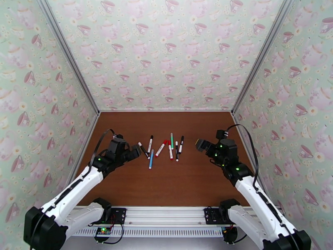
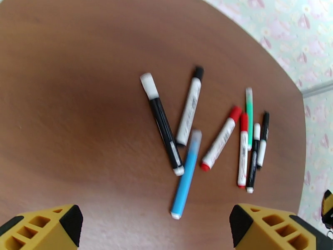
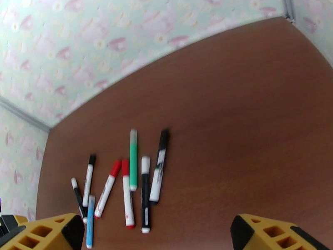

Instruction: Open the pen caps

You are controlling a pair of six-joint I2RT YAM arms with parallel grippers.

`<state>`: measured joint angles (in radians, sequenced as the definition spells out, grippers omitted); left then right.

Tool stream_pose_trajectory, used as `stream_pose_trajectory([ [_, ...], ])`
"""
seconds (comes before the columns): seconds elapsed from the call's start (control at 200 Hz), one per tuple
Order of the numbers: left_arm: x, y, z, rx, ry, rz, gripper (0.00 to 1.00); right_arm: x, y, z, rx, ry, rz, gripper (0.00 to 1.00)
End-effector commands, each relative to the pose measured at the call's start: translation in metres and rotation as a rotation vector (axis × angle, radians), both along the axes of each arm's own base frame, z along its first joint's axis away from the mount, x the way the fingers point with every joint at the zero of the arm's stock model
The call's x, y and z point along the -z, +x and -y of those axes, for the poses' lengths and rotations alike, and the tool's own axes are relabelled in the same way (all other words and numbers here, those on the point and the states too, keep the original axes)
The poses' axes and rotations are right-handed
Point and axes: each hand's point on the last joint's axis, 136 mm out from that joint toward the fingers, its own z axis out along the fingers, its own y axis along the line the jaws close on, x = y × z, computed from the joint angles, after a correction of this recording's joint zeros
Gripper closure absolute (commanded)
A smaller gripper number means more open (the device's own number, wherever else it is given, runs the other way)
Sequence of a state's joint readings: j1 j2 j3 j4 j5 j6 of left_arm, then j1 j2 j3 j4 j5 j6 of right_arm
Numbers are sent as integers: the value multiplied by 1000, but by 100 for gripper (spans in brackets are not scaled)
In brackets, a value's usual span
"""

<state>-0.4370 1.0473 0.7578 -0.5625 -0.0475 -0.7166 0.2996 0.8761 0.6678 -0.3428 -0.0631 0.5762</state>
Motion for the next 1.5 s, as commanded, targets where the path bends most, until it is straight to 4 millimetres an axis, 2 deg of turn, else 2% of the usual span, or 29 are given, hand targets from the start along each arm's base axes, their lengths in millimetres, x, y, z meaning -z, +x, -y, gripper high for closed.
stream_pose_trajectory([
  [0.0,13,-11,19,68,-37,-79,0,-2,-9,-13,-38,-24,-36,0],
  [0.125,18,-8,37,144,0,-103,1,-5,-20,-40,-145,-6,-16,0],
  [0.23,26,-3,52,195,44,-131,7,-2,-31,-54,-187,-11,-29,0],
  [0.406,38,4,70,242,123,-178,17,3,-44,-67,-235,-4,-40,0],
  [0.481,43,8,79,266,143,-199,23,9,-47,-72,-245,11,-46,0],
  [0.506,49,6,79,273,158,-222,25,11,-47,-73,-247,16,-49,0],
  [0.521,42,11,84,277,151,-208,25,13,-48,-74,-247,17,-52,0],
  [0.621,50,14,93,299,182,-242,31,22,-49,-78,-252,16,-73,0],
  [0.691,56,16,99,313,205,-261,33,25,-50,-80,-251,21,-82,0],
  [0.751,61,17,103,329,223,-279,39,25,-50,-83,-261,36,-81,0],
  [0.831,69,18,105,337,268,-311,42,24,-51,-87,-271,51,-78,0],
  [0.841,70,18,105,340,274,-312,43,29,-50,-87,-270,43,-95,0],
  [0.936,76,18,105,341,337,-330,52,34,-51,-91,-279,34,-115,0],
  [1.262,93,17,104,339,390,-376,56,37,-53,-90,-264,54,-126,0],
  [1.357,97,17,103,337,403,-384,61,38,-52,-90,-265,55,-129,0],
  [1.497,104,19,101,337,414,-393,61,39,-52,-94,-269,72,-141,0],
])
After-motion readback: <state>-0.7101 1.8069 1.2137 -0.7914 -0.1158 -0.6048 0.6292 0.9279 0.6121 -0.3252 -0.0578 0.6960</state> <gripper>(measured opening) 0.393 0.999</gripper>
